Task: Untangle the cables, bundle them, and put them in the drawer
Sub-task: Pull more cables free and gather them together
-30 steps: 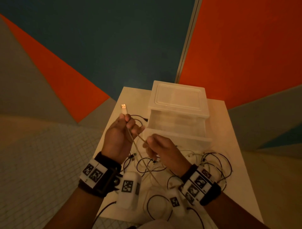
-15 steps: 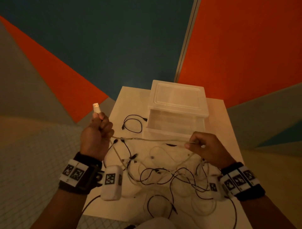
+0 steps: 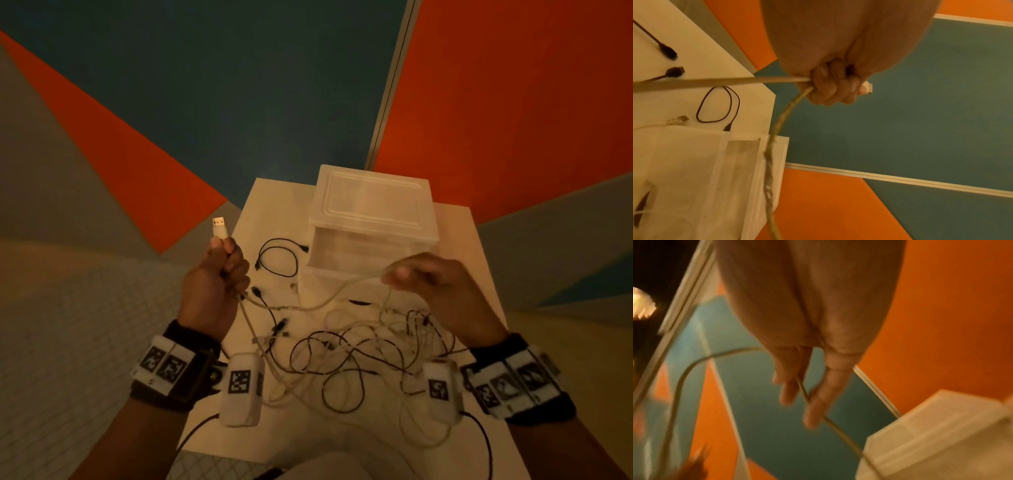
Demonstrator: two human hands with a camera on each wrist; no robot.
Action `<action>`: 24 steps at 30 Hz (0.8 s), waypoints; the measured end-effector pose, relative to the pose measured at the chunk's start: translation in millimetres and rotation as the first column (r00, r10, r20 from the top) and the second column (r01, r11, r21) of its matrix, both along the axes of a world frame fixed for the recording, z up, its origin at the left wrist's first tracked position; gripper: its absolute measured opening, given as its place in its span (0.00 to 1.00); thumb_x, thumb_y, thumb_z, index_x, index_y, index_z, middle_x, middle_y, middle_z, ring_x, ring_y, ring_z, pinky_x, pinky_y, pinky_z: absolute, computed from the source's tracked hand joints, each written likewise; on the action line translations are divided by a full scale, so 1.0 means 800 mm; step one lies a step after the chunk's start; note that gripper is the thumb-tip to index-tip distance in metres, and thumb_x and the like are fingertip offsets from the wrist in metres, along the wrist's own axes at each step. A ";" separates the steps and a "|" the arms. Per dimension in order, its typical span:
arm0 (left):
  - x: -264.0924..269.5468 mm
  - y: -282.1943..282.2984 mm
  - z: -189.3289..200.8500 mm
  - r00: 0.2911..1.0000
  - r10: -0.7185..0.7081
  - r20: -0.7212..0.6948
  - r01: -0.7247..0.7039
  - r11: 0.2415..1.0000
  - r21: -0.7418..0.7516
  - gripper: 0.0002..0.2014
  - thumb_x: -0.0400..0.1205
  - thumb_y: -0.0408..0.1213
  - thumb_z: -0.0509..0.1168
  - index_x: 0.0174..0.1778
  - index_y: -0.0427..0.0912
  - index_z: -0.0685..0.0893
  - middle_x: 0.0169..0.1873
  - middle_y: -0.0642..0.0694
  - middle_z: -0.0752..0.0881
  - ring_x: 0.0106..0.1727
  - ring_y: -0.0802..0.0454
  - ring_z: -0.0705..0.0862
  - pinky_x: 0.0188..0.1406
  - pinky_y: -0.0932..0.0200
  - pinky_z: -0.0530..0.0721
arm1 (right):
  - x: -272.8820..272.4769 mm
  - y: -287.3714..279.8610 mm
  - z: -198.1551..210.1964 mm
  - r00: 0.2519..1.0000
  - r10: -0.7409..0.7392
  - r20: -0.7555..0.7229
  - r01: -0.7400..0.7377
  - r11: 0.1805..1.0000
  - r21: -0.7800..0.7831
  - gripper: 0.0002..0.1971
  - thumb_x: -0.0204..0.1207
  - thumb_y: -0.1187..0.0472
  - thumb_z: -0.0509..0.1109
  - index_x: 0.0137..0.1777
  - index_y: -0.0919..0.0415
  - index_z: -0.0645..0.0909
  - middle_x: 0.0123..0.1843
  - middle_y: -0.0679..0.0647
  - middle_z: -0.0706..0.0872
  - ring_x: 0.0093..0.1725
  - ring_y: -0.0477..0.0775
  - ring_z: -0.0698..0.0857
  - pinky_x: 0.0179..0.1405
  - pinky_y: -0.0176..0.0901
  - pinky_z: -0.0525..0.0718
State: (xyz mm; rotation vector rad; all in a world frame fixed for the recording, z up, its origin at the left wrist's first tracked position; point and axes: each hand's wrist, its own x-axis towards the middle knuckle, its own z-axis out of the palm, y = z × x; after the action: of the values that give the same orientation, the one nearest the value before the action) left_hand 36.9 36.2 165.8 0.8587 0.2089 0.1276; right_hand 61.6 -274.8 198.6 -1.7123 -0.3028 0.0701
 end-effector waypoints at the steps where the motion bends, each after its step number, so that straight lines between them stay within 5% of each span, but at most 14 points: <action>1: 0.000 -0.003 0.002 1.000 -0.016 0.000 0.016 1.000 0.011 0.15 0.90 0.42 0.47 0.40 0.45 0.72 0.26 0.53 0.66 0.23 0.60 0.59 0.17 0.67 0.62 | -0.002 0.003 0.000 1.000 0.009 -0.012 -0.008 1.000 0.005 0.11 0.77 0.64 0.68 0.49 0.73 0.87 0.51 0.67 0.88 0.53 0.64 0.89 0.60 0.57 0.87; 7: -0.004 -0.033 0.010 0.989 -0.147 0.016 0.142 0.975 0.170 0.12 0.87 0.44 0.51 0.40 0.45 0.72 0.33 0.48 0.80 0.22 0.58 0.59 0.19 0.66 0.61 | -0.005 0.011 0.024 0.998 0.039 0.040 -0.047 0.971 0.233 0.12 0.78 0.69 0.66 0.56 0.76 0.84 0.54 0.74 0.85 0.54 0.69 0.89 0.59 0.54 0.87; 11: -0.008 -0.078 0.020 0.955 -0.295 0.017 0.277 0.913 0.300 0.15 0.90 0.41 0.48 0.39 0.42 0.69 0.56 0.35 0.88 0.21 0.57 0.58 0.19 0.63 0.56 | -0.004 0.047 0.012 0.993 0.054 0.105 -0.068 0.989 0.134 0.11 0.76 0.71 0.68 0.56 0.69 0.87 0.49 0.76 0.82 0.46 0.71 0.88 0.49 0.53 0.88; 14: -0.011 -0.099 0.028 0.924 -0.378 0.056 0.345 0.887 0.306 0.14 0.90 0.42 0.49 0.39 0.43 0.67 0.63 0.37 0.86 0.22 0.55 0.55 0.22 0.57 0.52 | -0.003 0.064 0.005 0.979 0.054 0.198 -0.048 0.998 -0.036 0.07 0.79 0.65 0.70 0.50 0.61 0.90 0.47 0.63 0.86 0.46 0.62 0.87 0.45 0.56 0.87; 16: -0.009 -0.104 0.026 0.923 -0.382 0.041 0.351 0.882 0.315 0.15 0.89 0.44 0.52 0.38 0.43 0.68 0.45 0.46 0.87 0.23 0.54 0.54 0.22 0.58 0.52 | -0.005 0.072 0.008 0.977 0.076 0.200 -0.064 0.996 -0.066 0.09 0.78 0.62 0.70 0.50 0.65 0.90 0.46 0.54 0.85 0.45 0.59 0.86 0.41 0.51 0.87; 17: -0.007 -0.105 0.025 0.923 -0.383 0.021 0.356 0.875 0.328 0.15 0.88 0.46 0.54 0.38 0.43 0.69 0.33 0.45 0.76 0.23 0.55 0.55 0.21 0.60 0.54 | -0.007 0.075 0.012 0.978 0.075 0.194 -0.071 0.997 -0.028 0.11 0.77 0.60 0.70 0.51 0.67 0.89 0.46 0.53 0.84 0.44 0.57 0.85 0.39 0.43 0.86; 19: -0.007 -0.110 0.021 0.913 -0.408 -0.023 0.388 0.847 0.363 0.15 0.88 0.46 0.54 0.38 0.44 0.71 0.31 0.40 0.60 0.23 0.56 0.57 0.21 0.62 0.56 | -0.011 0.082 0.023 0.987 0.062 0.150 -0.081 0.988 0.128 0.14 0.75 0.64 0.69 0.53 0.75 0.87 0.45 0.57 0.78 0.40 0.48 0.86 0.38 0.34 0.85; 22: -0.012 -0.123 0.020 0.871 -0.486 -0.068 0.473 0.794 0.382 0.15 0.90 0.42 0.50 0.41 0.42 0.72 0.29 0.53 0.78 0.23 0.56 0.58 0.23 0.60 0.55 | -0.011 0.080 0.030 0.993 0.074 0.087 -0.093 0.968 0.233 0.12 0.76 0.70 0.69 0.58 0.74 0.85 0.44 0.42 0.77 0.38 0.41 0.86 0.41 0.42 0.88; 24: -0.013 -0.126 0.020 0.859 -0.511 -0.048 0.501 0.815 0.290 0.14 0.89 0.42 0.51 0.40 0.42 0.72 0.32 0.49 0.78 0.24 0.55 0.57 0.22 0.61 0.56 | -0.007 0.069 0.020 0.984 0.044 0.174 -0.046 0.999 0.008 0.14 0.78 0.61 0.70 0.62 0.59 0.86 0.45 0.41 0.77 0.44 0.40 0.83 0.47 0.40 0.85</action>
State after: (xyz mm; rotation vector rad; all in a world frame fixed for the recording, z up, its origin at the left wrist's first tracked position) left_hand 26.7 -64.3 181.6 1.1832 -0.0804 -0.3391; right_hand 56.0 -219.6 214.8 -1.7026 -0.4706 -0.0481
